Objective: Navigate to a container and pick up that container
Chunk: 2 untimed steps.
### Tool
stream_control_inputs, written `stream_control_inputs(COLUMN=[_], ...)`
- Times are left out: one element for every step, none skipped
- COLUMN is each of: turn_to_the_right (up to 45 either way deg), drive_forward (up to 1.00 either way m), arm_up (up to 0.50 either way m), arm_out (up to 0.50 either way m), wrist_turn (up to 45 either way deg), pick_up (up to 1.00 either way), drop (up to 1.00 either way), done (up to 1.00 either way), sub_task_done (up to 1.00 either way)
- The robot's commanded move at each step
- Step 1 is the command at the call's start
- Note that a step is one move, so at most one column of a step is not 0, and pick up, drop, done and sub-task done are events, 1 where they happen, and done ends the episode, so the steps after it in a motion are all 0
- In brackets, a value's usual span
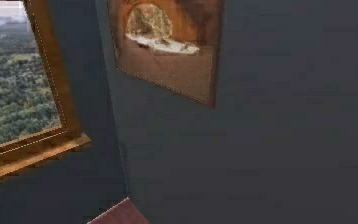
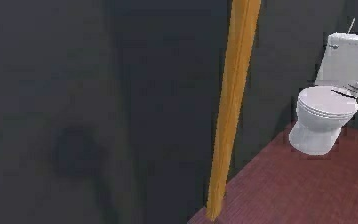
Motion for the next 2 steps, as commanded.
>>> stream_control_inputs(turn_to_the_right=[-42.0,0.0], drive_forward=[0.0,0.15], arm_up=[0.0,0.0], arm_out=[0.0,0.0], wrist_turn=[0.0,0.0], pick_up=[0.0,0.0], drop=[0.0,0.0], done=[0.0,0.0], sub_task_done=[0.0,0.0])
